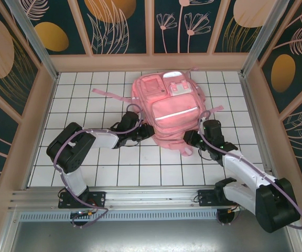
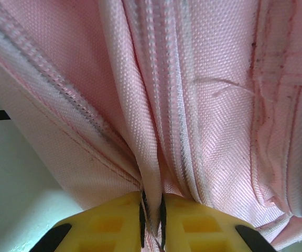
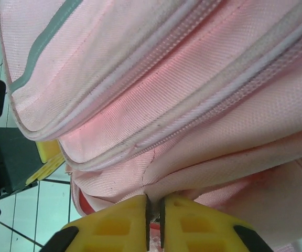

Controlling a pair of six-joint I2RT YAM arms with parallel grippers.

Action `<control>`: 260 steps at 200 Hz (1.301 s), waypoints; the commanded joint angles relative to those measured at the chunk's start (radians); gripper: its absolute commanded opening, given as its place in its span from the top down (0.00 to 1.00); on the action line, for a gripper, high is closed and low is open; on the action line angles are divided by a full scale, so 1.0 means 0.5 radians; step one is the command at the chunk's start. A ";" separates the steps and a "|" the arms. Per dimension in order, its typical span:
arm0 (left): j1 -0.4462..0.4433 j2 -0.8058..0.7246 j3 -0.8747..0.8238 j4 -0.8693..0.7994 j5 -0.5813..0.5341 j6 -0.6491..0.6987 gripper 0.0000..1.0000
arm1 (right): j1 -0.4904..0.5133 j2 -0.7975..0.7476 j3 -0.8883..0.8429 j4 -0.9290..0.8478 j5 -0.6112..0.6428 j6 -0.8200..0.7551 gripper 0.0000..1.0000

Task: Pack the student bag

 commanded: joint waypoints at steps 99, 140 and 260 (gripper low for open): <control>-0.013 -0.154 0.045 -0.236 -0.167 0.200 0.75 | 0.267 0.874 0.573 0.299 -0.174 -0.160 0.60; -0.009 -0.226 0.051 -0.323 -0.231 0.246 0.69 | 0.286 0.661 0.728 -0.064 0.208 -0.358 0.59; 0.088 -0.122 0.110 -0.541 -0.278 0.133 0.40 | -0.211 0.776 0.679 -0.282 0.291 -0.090 0.49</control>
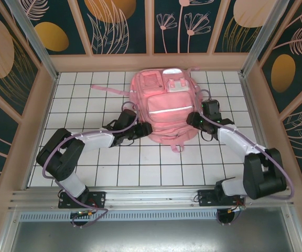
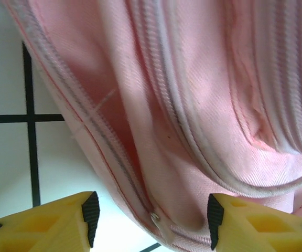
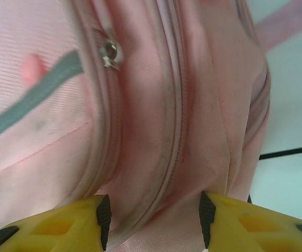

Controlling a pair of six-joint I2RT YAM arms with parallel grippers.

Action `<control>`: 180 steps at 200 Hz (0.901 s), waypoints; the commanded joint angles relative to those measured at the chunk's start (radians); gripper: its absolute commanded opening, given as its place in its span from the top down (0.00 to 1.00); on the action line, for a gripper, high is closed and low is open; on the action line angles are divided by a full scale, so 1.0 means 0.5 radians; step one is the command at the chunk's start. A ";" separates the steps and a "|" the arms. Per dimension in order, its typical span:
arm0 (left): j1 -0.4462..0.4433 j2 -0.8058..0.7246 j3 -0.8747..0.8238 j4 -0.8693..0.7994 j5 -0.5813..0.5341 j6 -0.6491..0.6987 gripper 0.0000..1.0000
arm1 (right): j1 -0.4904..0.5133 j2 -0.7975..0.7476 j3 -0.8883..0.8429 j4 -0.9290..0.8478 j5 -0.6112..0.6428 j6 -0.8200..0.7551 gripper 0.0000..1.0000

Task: Pack the student bag

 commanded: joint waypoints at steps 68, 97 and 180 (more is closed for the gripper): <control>0.153 0.329 0.321 -0.083 0.048 0.036 0.43 | 0.058 0.138 -0.141 0.664 -0.686 0.564 1.00; 0.203 0.059 0.401 -0.384 -0.201 0.200 0.40 | 0.241 0.097 -0.056 0.798 -0.783 0.709 1.00; 0.020 -0.629 0.055 -0.737 -0.289 0.338 0.45 | 0.436 0.125 0.135 0.724 -0.762 0.797 1.00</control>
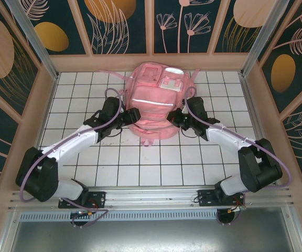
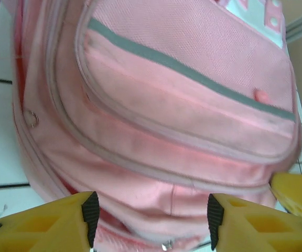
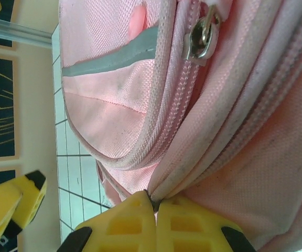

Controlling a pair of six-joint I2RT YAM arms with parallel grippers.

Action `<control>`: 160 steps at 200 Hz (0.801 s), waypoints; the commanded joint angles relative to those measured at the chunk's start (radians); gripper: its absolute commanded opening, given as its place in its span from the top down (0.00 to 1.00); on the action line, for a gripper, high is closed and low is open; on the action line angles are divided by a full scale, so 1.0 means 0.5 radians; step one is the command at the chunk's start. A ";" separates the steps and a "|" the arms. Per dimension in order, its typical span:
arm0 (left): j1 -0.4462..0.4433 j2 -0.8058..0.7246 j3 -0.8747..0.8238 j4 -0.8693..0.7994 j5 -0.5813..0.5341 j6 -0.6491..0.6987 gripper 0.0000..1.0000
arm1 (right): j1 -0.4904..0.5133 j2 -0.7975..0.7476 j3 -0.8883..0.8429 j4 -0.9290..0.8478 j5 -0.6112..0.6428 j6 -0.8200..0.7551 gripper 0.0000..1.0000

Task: Pack the student bag

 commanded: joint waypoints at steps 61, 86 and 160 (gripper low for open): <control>-0.278 0.006 -0.220 -0.084 -0.045 0.161 0.52 | 0.072 -0.028 0.104 0.201 -0.137 0.163 1.00; -0.279 0.047 -0.205 -0.064 -0.110 0.175 0.53 | 0.072 -0.049 0.169 0.076 -0.085 0.113 1.00; -0.280 -0.119 -0.217 -0.109 -0.282 0.145 0.51 | 0.121 -0.201 0.099 -0.474 0.295 0.259 0.53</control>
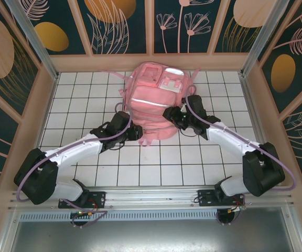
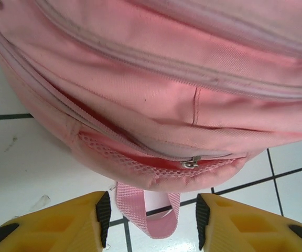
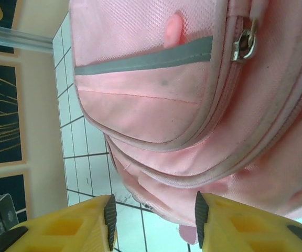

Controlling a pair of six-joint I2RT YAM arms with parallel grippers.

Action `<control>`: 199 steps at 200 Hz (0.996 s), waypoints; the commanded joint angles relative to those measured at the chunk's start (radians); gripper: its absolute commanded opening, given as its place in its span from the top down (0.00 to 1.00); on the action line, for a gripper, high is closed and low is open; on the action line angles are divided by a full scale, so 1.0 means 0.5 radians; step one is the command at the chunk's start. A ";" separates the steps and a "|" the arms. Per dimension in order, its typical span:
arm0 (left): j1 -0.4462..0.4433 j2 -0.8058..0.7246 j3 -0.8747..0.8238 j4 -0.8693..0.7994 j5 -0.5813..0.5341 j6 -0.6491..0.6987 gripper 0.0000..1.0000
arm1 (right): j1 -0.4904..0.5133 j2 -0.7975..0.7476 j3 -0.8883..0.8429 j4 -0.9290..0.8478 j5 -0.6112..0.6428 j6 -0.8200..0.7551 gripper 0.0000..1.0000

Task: Pack the student bag

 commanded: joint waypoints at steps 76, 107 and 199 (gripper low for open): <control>-0.007 -0.148 0.008 -0.080 -0.138 0.037 0.51 | 0.257 0.192 0.551 -0.519 0.643 -1.154 0.51; 0.118 -0.362 -0.063 -0.151 -0.165 -0.066 0.51 | 0.409 0.453 0.823 -0.655 1.040 -1.857 0.45; 0.363 -0.685 -0.204 -0.119 0.030 -0.206 0.50 | 0.512 0.845 1.052 -0.592 0.978 -2.523 0.42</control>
